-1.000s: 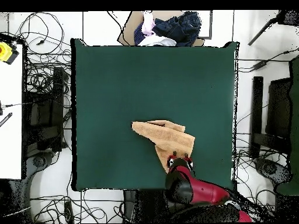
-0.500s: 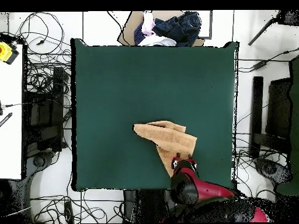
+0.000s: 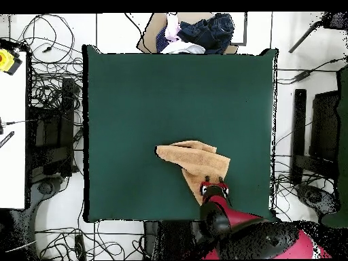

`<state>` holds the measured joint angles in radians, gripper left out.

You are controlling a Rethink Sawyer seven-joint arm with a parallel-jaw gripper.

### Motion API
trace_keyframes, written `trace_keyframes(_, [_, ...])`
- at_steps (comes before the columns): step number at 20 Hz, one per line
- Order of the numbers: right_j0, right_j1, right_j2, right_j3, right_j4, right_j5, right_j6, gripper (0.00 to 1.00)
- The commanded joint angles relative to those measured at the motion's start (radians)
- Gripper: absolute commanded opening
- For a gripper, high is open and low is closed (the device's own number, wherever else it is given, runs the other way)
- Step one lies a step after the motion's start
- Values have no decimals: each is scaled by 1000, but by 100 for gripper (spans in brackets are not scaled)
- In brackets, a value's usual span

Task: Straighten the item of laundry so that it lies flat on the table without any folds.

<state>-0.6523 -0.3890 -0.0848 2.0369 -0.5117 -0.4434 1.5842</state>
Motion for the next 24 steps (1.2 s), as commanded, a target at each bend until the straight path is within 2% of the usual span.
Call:
trace_keyframes(1, [-9,75,42,-101,-24,-29,148,100])
trace_keyframes(10, [14,-30,27,-16,-14,13,160,100])
trace_keyframes(17, [29,-91,51,3,9,75,162,100])
trace_keyframes(24, [21,-76,43,5,-9,55,160,100])
